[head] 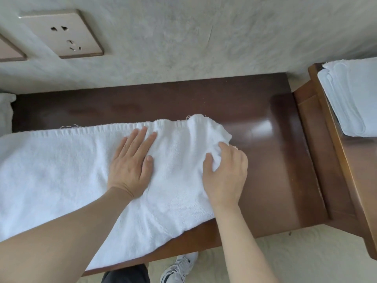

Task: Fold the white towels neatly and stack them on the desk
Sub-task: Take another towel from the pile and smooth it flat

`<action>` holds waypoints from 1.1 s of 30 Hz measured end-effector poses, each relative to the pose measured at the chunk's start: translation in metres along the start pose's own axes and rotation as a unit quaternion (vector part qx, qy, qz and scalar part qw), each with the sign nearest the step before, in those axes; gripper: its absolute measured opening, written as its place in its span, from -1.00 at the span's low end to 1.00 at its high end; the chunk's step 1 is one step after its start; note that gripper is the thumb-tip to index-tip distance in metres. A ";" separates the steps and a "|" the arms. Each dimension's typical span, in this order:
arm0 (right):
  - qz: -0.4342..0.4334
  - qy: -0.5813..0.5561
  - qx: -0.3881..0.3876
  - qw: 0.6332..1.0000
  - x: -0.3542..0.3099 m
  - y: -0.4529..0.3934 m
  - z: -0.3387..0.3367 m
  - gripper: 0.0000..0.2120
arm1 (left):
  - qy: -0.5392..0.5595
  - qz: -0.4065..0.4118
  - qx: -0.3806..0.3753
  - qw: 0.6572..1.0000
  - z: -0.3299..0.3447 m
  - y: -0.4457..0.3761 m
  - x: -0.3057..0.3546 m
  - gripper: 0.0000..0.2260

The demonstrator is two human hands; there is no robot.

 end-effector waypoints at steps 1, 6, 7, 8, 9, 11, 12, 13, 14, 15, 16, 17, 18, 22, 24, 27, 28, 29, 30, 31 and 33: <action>-0.001 0.027 0.003 1.000 -0.003 0.002 0.003 -0.64 | -0.001 0.000 0.000 1.000 0.000 0.000 0.000 -0.48; 0.011 0.065 -0.006 0.998 -0.001 -0.003 0.011 -0.62 | -0.008 -0.009 0.003 1.000 0.000 -0.001 0.002 -0.48; 0.009 0.067 -0.008 0.998 -0.001 -0.004 0.012 -0.61 | -0.008 -0.008 0.004 1.000 -0.001 -0.001 0.002 -0.48; 0.007 0.065 -0.009 0.998 -0.001 -0.005 0.012 -0.60 | -0.007 -0.008 0.004 1.000 -0.001 -0.001 0.002 -0.48; 0.005 0.061 -0.012 0.998 -0.001 -0.005 0.012 -0.59 | -0.007 -0.007 0.004 1.000 -0.001 -0.001 0.002 -0.48; 0.000 0.059 -0.021 0.998 -0.002 -0.006 0.010 -0.58 | -0.006 -0.007 0.005 1.000 -0.002 -0.001 0.003 -0.48; 0.003 0.052 -0.032 0.998 -0.003 -0.007 0.007 -0.57 | -0.006 -0.006 0.005 1.000 -0.002 -0.001 0.002 -0.48; 0.011 0.033 -0.048 0.998 -0.004 -0.008 0.003 -0.56 | -0.006 -0.006 0.004 1.000 -0.002 -0.002 0.002 -0.47; 0.024 0.000 -0.071 0.997 -0.004 -0.010 -0.001 -0.54 | -0.007 -0.006 0.003 1.000 -0.002 -0.002 0.002 -0.48; 0.043 -0.042 -0.097 0.993 -0.003 -0.012 -0.005 -0.52 | -0.009 -0.006 0.002 1.000 -0.002 -0.002 0.002 -0.48; 0.067 -0.084 -0.128 0.986 0.000 -0.013 -0.008 -0.51 | -0.011 -0.005 0.001 1.000 -0.001 -0.002 0.001 -0.48; 0.095 -0.119 -0.163 0.975 0.004 -0.015 -0.010 -0.51 | -0.014 -0.005 0.000 1.000 -0.001 -0.002 0.001 -0.48; 0.124 -0.149 -0.196 0.961 0.009 -0.015 -0.011 -0.50 | -0.016 -0.005 -0.002 1.000 -0.001 -0.002 0.002 -0.48; 0.189 -0.144 -0.267 0.934 0.030 -0.006 -0.020 -0.30 | -0.018 -0.006 -0.001 1.000 -0.001 -0.002 0.002 -0.48; 0.181 -0.110 -0.309 0.927 0.031 0.003 -0.019 -0.29 | -0.018 -0.005 0.000 1.000 -0.002 -0.002 0.003 -0.48; 0.102 -0.045 -0.319 0.941 0.013 0.009 -0.014 -0.33 | -0.020 -0.007 0.001 1.000 -0.002 -0.002 0.003 -0.47; 0.076 -0.057 -0.302 0.949 0.006 0.009 -0.015 -0.37 | -0.019 -0.009 0.002 1.000 -0.001 -0.002 0.003 -0.47; 0.055 -0.083 -0.291 0.951 -0.001 0.009 -0.016 -0.44 | -0.018 -0.010 0.003 1.000 -0.001 -0.002 0.003 -0.47; 0.040 -0.109 -0.291 0.950 -0.006 0.010 -0.017 -0.50 | -0.017 -0.011 0.004 1.000 -0.001 -0.002 0.002 -0.47; 0.035 -0.126 -0.298 0.946 -0.006 0.010 -0.018 -0.54 | -0.015 -0.011 0.005 1.000 -0.001 -0.002 0.002 -0.47; 0.050 -0.137 -0.293 0.945 0.003 0.005 -0.026 -0.54 | -0.008 -0.011 0.008 1.000 -0.001 -0.002 0.003 -0.47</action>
Point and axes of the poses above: each hand's wrist, its own y-axis away from the middle knuckle, its own z-axis out of the palm, x = y × z, the point moved 7 cm from there along -y, towards the middle knuckle, and after that the axes turned 12 degrees about -x, right-handed, at the moved point
